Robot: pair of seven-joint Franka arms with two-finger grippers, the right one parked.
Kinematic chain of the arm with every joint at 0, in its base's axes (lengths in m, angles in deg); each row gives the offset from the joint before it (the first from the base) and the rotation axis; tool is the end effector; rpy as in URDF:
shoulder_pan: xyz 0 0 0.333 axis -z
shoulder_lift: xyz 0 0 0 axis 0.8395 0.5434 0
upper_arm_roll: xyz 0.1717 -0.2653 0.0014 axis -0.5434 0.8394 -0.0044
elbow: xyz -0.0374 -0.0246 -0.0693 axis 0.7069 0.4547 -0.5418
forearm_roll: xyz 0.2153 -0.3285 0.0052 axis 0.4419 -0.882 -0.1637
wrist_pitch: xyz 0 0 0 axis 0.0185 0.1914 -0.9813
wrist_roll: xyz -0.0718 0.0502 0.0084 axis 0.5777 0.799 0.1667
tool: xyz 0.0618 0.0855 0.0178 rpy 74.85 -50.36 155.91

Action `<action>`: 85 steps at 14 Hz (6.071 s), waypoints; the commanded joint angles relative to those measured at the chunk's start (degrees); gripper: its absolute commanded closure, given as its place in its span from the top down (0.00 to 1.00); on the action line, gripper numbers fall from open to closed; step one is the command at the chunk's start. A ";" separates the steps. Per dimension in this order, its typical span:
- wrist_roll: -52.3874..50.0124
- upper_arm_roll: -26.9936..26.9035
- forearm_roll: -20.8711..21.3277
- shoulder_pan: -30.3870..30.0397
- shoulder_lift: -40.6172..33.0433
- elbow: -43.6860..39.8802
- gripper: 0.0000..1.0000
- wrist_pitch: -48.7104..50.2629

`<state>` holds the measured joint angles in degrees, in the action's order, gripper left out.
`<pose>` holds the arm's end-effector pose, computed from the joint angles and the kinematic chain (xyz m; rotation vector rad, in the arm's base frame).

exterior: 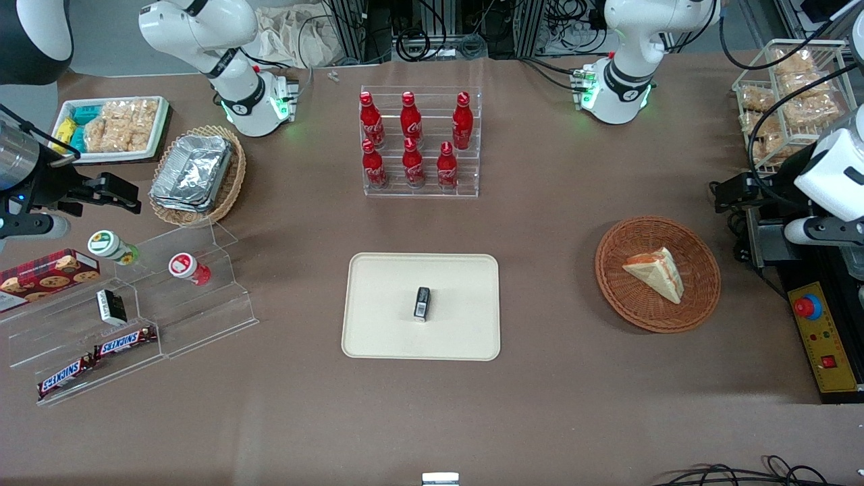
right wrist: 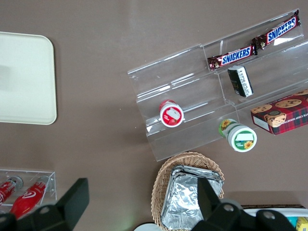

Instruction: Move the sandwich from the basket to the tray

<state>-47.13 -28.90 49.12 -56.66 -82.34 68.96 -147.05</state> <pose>0.5850 -0.0448 0.6220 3.1035 -0.0827 -0.0668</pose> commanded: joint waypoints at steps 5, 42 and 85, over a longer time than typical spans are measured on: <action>-4.95 -0.04 0.20 -0.24 0.77 -0.77 1.00 0.88; -31.64 1.25 -1.90 -3.41 1.38 19.41 0.00 -11.48; -13.16 21.14 2.58 -5.85 5.98 1.95 1.00 -4.59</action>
<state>-64.54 -7.88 54.51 -58.73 -70.33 68.55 -155.89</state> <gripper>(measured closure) 0.000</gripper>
